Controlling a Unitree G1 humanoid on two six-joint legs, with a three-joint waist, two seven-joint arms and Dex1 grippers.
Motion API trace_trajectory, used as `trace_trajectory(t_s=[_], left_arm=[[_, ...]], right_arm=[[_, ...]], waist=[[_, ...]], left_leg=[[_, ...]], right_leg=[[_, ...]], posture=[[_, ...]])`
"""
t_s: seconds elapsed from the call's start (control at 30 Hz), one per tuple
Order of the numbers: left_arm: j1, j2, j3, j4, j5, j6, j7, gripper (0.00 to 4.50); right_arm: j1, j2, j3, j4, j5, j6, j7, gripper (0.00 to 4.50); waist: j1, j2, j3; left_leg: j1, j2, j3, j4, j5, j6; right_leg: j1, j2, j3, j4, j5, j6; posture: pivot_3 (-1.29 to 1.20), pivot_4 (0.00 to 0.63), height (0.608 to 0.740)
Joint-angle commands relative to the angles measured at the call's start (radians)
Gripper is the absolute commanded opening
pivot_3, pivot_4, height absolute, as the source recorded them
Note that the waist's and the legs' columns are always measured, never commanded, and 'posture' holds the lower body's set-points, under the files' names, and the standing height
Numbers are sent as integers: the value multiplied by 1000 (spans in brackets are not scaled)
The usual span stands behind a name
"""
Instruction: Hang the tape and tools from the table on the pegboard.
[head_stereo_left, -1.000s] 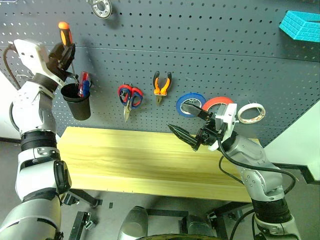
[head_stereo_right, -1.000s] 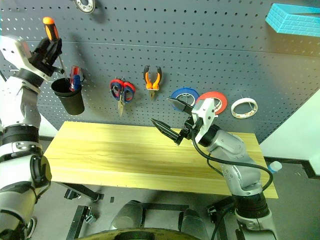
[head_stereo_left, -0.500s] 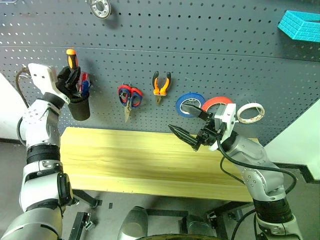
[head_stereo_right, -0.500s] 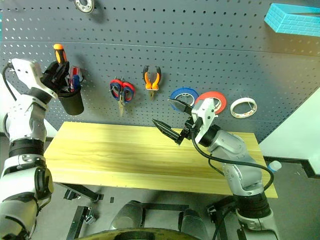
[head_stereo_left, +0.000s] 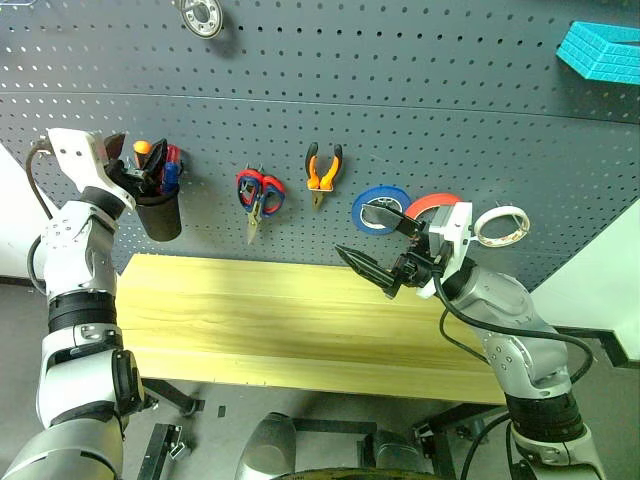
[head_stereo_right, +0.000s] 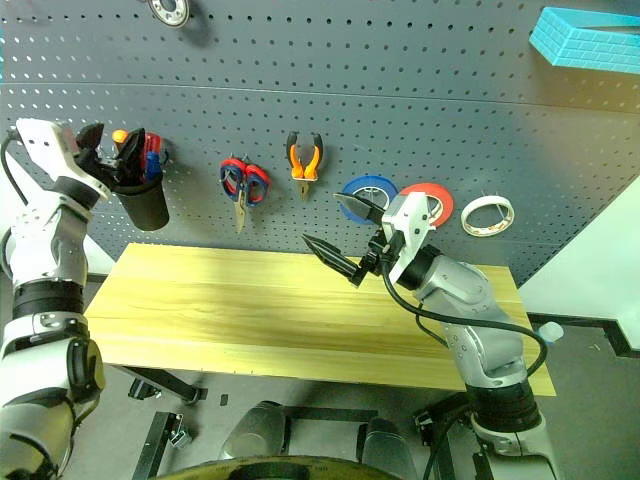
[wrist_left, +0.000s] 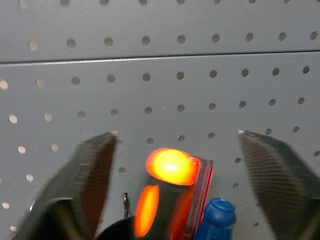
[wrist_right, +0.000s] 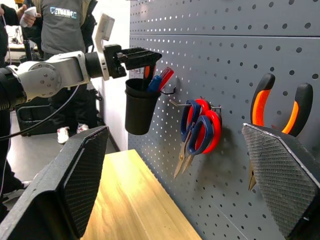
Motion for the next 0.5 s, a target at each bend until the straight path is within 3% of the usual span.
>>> trace_trajectory(t_s=[0.03,0.37,0.5], left_arm=[[4,22,20,-103,-42,-7,-59,4484],[-32,117,74,-478,-393,361,-290,4484],[94,143,-12,-633,-423,471,-390,4484]], right_arm=[[-27,-4,-3,-24,2,-10,5,4500],[-30,-15,-11,-6,-16,-27,22,4500],[-26,-17,-14,-5,-19,-37,24,4500]], waist=[[0,0,0],[-7,0,0],[-13,2,-2]], left_leg=[[0,0,0,0,0,0],[-1,0,0,0,0,0],[-1,0,0,0,0,0]], right_leg=[[0,0,0,0,0,0],[0,0,0,0,0,0],[0,0,0,0,-1,0]], posture=[[433,0,720],[422,0,720],[423,0,720]])
